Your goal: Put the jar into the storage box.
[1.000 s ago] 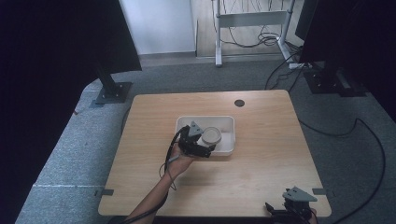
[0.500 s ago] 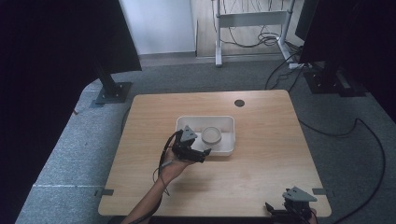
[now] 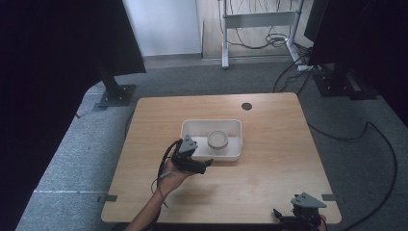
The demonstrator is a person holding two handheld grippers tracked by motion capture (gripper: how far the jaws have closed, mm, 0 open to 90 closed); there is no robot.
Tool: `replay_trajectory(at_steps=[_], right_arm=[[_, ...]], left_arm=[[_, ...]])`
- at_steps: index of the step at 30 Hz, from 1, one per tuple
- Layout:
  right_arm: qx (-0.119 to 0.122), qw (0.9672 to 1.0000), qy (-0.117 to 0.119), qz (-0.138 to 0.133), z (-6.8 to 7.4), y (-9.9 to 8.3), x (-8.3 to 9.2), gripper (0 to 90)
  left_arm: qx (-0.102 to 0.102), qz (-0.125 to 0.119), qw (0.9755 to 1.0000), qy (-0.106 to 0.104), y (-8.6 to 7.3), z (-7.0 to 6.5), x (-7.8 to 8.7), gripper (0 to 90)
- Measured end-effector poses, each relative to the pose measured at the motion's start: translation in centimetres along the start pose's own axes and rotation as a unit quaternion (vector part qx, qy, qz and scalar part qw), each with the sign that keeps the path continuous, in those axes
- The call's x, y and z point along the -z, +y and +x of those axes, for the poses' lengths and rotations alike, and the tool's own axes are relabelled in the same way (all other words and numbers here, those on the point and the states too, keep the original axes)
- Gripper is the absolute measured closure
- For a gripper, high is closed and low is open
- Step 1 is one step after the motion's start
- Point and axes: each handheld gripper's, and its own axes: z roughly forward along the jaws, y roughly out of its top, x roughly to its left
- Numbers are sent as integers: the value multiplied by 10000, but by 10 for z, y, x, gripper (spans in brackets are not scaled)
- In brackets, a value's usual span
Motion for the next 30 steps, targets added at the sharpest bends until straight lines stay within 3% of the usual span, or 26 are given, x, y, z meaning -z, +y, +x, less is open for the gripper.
replay_trajectory(at_steps=[30], right_arm=[[-7, 10000, -5, 6, 0, 0, 0, 22]], left_arm=[[104, -46, 9999, -45, -28, 3, 27, 54]])
